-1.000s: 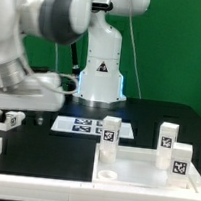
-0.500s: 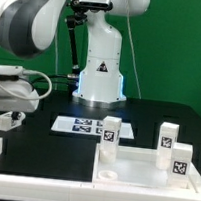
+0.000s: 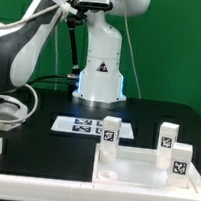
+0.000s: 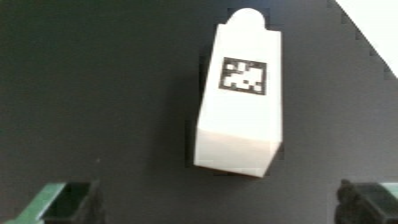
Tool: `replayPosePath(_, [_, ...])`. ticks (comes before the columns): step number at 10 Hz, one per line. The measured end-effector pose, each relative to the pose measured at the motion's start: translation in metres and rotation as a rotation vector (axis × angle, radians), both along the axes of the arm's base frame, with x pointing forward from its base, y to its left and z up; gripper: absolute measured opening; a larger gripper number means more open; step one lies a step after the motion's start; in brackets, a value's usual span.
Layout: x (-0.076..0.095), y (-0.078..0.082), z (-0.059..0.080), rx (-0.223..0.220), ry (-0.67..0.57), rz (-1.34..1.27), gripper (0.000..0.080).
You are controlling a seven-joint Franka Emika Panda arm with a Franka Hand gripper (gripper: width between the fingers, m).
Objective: Assemble square table
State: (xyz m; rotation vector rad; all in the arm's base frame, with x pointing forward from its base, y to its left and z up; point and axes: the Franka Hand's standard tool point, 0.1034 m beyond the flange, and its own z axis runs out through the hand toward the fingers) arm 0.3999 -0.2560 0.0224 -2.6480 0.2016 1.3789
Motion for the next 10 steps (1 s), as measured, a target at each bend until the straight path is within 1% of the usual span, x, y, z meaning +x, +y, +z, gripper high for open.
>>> replayPosePath(2, [-0.002, 0.000, 0.000, -0.005, 0.005, -0.008, 0.0649])
replayPosePath(3, [-0.010, 0.000, 0.000, -0.036, 0.031, -0.044, 0.0649])
replayPosePath(5, [-0.041, 0.013, -0.010, -0.057, 0.076, -0.088, 0.0649])
replayPosePath(6, [-0.049, 0.019, -0.013, -0.063, 0.070, -0.083, 0.0649])
replayPosePath(8, [-0.048, 0.018, -0.012, -0.062, 0.072, -0.084, 0.0649])
replayPosePath(10, [-0.049, 0.018, -0.012, -0.061, 0.073, -0.084, 0.0389])
